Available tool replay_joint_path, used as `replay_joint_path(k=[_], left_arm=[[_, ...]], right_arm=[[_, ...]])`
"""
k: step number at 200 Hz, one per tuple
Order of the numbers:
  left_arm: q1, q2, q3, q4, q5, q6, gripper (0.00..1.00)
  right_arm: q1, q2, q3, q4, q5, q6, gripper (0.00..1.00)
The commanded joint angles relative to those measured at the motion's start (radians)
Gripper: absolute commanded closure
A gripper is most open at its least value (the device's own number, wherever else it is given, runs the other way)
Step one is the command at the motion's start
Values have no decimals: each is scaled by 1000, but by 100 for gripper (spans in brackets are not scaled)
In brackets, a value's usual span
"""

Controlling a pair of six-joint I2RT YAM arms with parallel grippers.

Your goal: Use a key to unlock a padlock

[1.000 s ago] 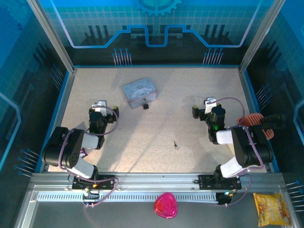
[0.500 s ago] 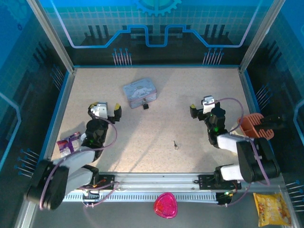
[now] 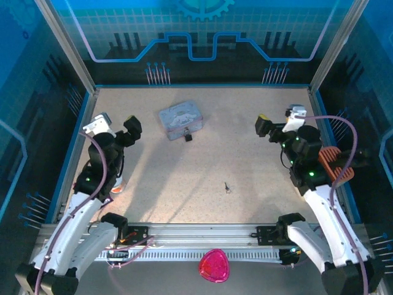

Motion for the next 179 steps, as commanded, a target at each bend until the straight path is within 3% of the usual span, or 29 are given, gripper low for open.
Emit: replay_joint_path(k=[1, 14, 39, 68, 117, 154, 179], left_arm=[[35, -83, 21, -211, 49, -153, 1], [60, -142, -13, -171, 138, -154, 1], [67, -107, 66, -275, 282, -127, 1], [38, 32, 112, -318, 463, -134, 1], [-241, 103, 36, -261, 320, -179, 1], [-365, 148, -57, -200, 316, -280, 1], [-409, 151, -110, -168, 318, -330, 1]], right_arm=[[-96, -51, 20, -242, -144, 127, 0], [-131, -68, 42, -300, -226, 121, 0], [-119, -38, 146, -501, -198, 121, 0], [7, -11, 175, -593, -145, 180, 0], [394, 36, 125, -648, 104, 318, 2], [581, 76, 16, -619, 162, 460, 5], [631, 119, -59, -558, 137, 546, 8]])
